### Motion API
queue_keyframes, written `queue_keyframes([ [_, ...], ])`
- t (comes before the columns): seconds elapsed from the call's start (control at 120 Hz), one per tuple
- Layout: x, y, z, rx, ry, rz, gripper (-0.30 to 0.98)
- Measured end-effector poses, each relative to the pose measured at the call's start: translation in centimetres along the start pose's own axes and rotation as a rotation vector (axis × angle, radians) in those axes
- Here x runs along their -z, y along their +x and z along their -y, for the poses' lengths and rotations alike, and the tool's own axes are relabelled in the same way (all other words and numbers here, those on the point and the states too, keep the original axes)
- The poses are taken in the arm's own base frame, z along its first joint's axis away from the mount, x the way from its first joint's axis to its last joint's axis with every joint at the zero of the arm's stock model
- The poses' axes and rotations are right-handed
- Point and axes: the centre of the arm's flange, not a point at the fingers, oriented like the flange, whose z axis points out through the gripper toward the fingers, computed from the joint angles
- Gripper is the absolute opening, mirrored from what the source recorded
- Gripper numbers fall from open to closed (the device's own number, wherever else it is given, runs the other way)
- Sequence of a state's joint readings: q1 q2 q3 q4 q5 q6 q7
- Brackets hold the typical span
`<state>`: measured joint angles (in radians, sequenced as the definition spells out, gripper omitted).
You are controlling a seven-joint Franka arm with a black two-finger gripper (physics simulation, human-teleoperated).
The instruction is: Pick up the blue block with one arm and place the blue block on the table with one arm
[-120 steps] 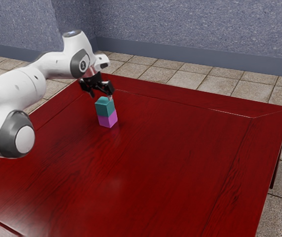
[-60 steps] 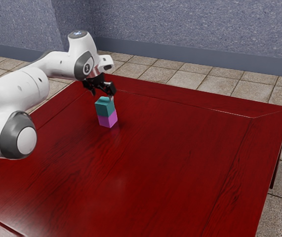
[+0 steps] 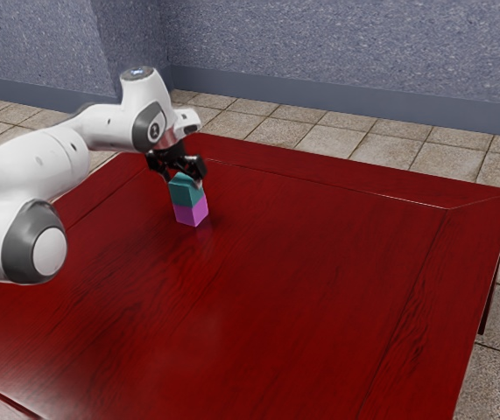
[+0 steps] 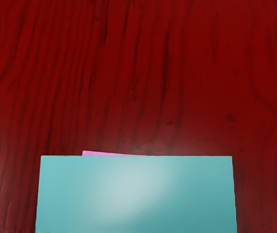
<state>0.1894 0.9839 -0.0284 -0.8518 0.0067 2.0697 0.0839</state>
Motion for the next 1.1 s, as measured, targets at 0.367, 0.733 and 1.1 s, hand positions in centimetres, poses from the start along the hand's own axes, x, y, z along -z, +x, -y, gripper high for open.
queue_keyframes([
  [0.367, -1.2, -0.3, 0.2, 0.015, 0.000, 0.013, 0.57],
  [0.733, -1.0, -0.2, 0.1, 0.018, 0.005, 0.011, 0.40],
  [1.1, 1.4, 0.7, -8.0, -0.065, -0.071, -0.023, 0.40],
])
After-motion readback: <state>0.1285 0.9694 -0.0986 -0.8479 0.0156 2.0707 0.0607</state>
